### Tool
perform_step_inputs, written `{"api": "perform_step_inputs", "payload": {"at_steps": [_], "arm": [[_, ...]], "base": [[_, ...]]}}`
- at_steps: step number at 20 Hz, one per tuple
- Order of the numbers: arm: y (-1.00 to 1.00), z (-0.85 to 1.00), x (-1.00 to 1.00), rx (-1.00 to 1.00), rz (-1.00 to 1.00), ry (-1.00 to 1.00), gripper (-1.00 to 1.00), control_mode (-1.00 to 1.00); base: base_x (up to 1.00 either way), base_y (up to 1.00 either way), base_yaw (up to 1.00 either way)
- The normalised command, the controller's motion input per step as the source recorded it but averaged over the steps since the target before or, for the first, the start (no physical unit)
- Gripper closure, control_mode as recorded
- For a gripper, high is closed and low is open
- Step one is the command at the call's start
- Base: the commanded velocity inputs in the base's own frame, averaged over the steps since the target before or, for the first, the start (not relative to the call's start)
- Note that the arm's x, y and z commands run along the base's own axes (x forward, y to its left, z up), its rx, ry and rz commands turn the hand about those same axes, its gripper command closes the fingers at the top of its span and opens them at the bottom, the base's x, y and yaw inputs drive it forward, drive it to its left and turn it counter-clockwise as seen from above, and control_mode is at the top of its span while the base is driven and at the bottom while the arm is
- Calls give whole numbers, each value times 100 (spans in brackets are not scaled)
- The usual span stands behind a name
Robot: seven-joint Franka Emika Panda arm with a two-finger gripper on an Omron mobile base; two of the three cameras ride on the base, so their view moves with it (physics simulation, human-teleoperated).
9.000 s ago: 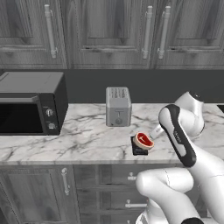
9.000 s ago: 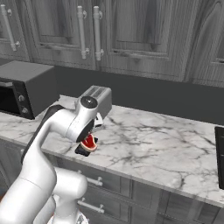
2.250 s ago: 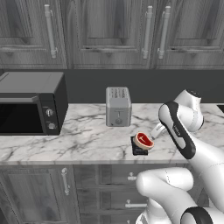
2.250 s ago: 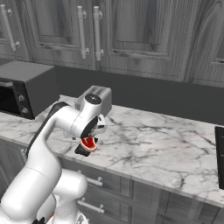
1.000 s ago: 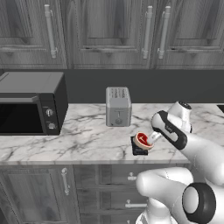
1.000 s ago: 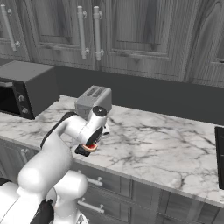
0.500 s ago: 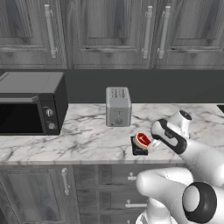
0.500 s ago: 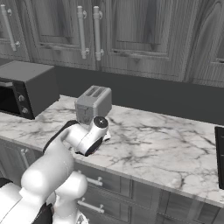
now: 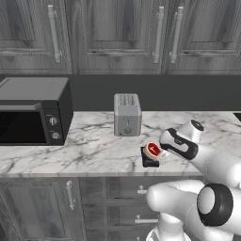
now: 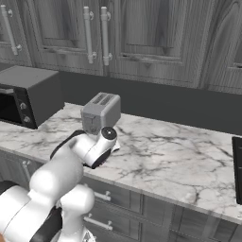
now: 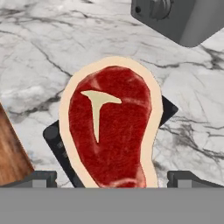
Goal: Take the steak from the fridge and place it on the digital scale on the counter by the fridge. Wait a few seconds for a reading, then move it to the plate on the dining counter.
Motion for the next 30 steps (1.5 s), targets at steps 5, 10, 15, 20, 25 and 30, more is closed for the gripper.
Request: {"api": "perform_step_inputs", "payload": {"at_steps": [5,10,15,20,25,30], "arm": [[0,-8,20,0,1,1,-100,-100],[0,-10,16,0,1,3,-100,-100],[0,-16,6,0,2,3,-100,-100],[2,-24,0,0,2,4,-100,-100],[10,-24,0,0,3,3,100,-100],[1,6,-49,0,0,-7,100,-100]], "base": [[0,0,0],[0,0,0],[0,0,0],[0,0,0],[0,0,0],[0,0,0]]}}
